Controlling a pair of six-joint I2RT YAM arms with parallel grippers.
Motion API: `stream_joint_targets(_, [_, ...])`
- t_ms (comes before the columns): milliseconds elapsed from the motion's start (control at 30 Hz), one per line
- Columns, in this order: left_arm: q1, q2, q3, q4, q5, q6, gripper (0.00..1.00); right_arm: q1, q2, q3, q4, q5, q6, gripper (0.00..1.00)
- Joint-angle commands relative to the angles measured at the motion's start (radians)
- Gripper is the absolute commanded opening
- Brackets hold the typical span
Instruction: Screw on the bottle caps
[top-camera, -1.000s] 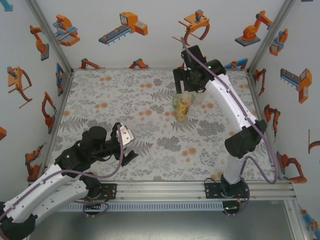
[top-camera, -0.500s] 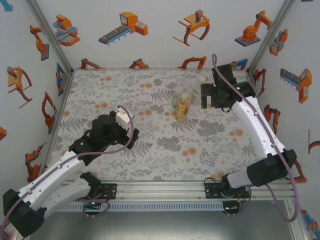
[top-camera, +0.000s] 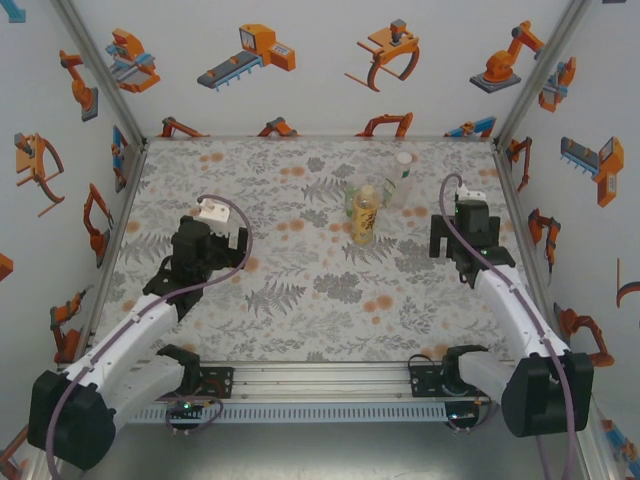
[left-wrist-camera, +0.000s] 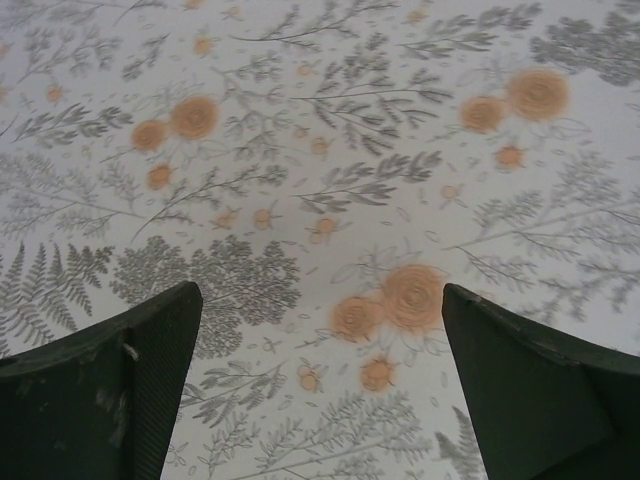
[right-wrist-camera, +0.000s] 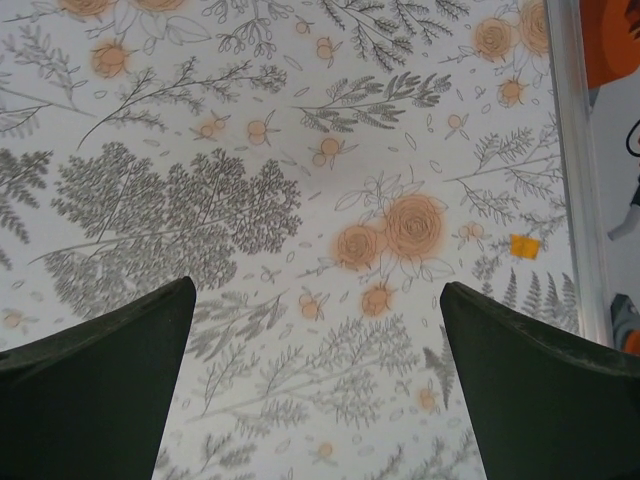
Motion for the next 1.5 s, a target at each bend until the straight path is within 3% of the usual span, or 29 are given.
stream_joint_targets(0, [0.054, 0.032, -0.042, 0.16, -0.013, 0.025, 0.97, -0.02, 0.001, -0.1, 0.33, -0.036, -0.044, 0.99])
stream_joint_targets(367, [0.224, 0.221, -0.242, 0.64, 0.114, -0.014, 0.97, -0.121, 0.183, -0.268, 0.786, -0.145, 0.01, 0.99])
stream_joint_targets(633, [0.272, 0.41, -0.202, 0.782, 0.17, 0.035, 0.97, -0.163, 0.375, -0.323, 1.085, -0.184, 0.064, 0.99])
stream_joint_targets(767, [0.324, 0.501, -0.207, 0.872, 0.212, -0.007, 0.97, -0.165, 0.463, -0.348, 1.215, -0.219, 0.058, 0.99])
stream_joint_targets(933, [0.335, 0.607, -0.203, 0.967, 0.229, -0.008, 0.97, -0.164, 0.461, -0.339, 1.195, -0.235, 0.05, 0.99])
stream_joint_targets(1133, [0.364, 0.6, -0.124, 0.799, 0.211, -0.052, 0.97, -0.163, 0.461, -0.334, 1.185, -0.231, 0.049, 0.99])
stream_joint_targets(1467, [0.369, 0.602, -0.115, 0.786, 0.198, -0.066, 0.97, -0.163, 0.462, -0.332, 1.184, -0.236, 0.047, 0.99])
